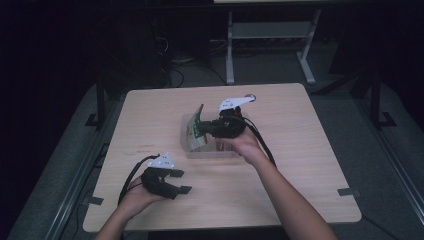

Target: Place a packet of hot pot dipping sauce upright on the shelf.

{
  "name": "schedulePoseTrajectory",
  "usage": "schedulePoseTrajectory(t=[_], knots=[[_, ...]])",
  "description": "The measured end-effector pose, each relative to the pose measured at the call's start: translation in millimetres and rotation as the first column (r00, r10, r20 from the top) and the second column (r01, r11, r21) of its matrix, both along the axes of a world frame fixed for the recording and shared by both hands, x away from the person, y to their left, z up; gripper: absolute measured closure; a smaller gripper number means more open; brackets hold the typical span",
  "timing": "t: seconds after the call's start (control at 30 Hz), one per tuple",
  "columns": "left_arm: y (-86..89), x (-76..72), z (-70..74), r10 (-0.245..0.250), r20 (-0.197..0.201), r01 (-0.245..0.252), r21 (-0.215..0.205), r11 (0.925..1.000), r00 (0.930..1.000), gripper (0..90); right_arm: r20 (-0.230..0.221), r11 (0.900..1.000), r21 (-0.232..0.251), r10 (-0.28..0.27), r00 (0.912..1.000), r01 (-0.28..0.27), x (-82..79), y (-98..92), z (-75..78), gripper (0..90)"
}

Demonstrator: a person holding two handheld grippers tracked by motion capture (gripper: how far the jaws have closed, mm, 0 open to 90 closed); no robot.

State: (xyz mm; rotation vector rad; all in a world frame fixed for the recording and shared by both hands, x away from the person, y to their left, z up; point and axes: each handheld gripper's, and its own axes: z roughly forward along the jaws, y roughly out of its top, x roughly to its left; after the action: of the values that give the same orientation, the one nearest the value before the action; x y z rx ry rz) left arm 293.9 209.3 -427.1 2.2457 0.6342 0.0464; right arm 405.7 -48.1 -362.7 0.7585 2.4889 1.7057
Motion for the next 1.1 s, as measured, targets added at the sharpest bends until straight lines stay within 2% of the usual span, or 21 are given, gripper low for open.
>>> schedulePoseTrajectory(t=[0.17,0.27,0.37,0.43,0.5,0.57,0.63,0.83,0.93,0.97,1.03,1.1], knots=[[1.0,0.2,0.5,0.001,0.002,-0.001,0.001,1.0,1.0,32.4,0.035,0.999,-0.047,-0.025,0.9991,0.026,-2.3,0.9,2.0,67.3],[1.3,0.2,0.6,0.003,0.006,-0.003,0.001,1.0,1.0,32.4,0.039,0.997,-0.062,-0.033,0.9987,0.036,-4.3,0.7,3.1,61.7],[1.5,-0.4,0.6,0.011,0.005,-0.011,-0.006,0.9999,0.9999,32.4,0.065,0.993,-0.096,-0.058,0.9962,0.064,-7.1,0.9,3.5,53.6],[2.1,-0.7,0.5,0.018,0.002,-0.018,-0.008,0.9998,0.9998,32.3,0.086,0.991,-0.117,-0.063,0.9943,0.073,-8.4,0.9,4.3,50.5],[3.0,-0.8,0.5,0.019,0.002,-0.019,-0.007,0.9998,0.9998,32.3,0.087,0.989,-0.126,-0.064,0.9942,0.075,-10.0,1.1,5.8,48.8],[3.8,-1.4,0.6,0.023,0.002,-0.023,-0.009,0.9997,0.9997,32.3,0.105,0.983,-0.162,-0.069,0.992,0.085,-11.1,2.0,8.1,47.9],[5.1,-1.3,0.8,0.021,0.004,-0.021,-0.002,0.9998,0.9998,32.3,0.113,0.98,-0.177,-0.075,0.9908,0.094,-10.9,2.8,9.6,46.8],[7.8,-2.4,1.1,0.037,-0.005,-0.037,-0.008,0.9993,0.9993,32.3,0.109,0.972,-0.211,-0.082,0.9907,0.104,-5.5,9.8,13.1,40.6],[8.1,-1.4,0.3,0.036,-0.006,-0.036,-0.009,0.9993,0.9993,32.4,0.124,0.963,-0.23,-0.111,0.9861,0.137,-3.5,12.8,14.0,35.3],[7.7,-0.7,0.0,0.033,-0.005,-0.034,-0.006,0.9994,0.9994,32.4,0.109,0.962,-0.239,-0.107,0.9883,0.13,-2.2,12.7,14.5,34.5],[7.4,-0.7,0.0,0.032,-0.009,-0.032,-0.006,0.9995,0.9994,32.4,0.112,0.963,-0.233,-0.111,0.9874,0.135,-1.7,11.9,14.9,33.8],[7.0,0.2,0.1,0.021,-0.001,-0.021,-0.003,0.9998,0.9998,32.4,0.112,0.969,-0.213,-0.105,0.9882,0.127,-1.7,9.4,15.8,33.6]])
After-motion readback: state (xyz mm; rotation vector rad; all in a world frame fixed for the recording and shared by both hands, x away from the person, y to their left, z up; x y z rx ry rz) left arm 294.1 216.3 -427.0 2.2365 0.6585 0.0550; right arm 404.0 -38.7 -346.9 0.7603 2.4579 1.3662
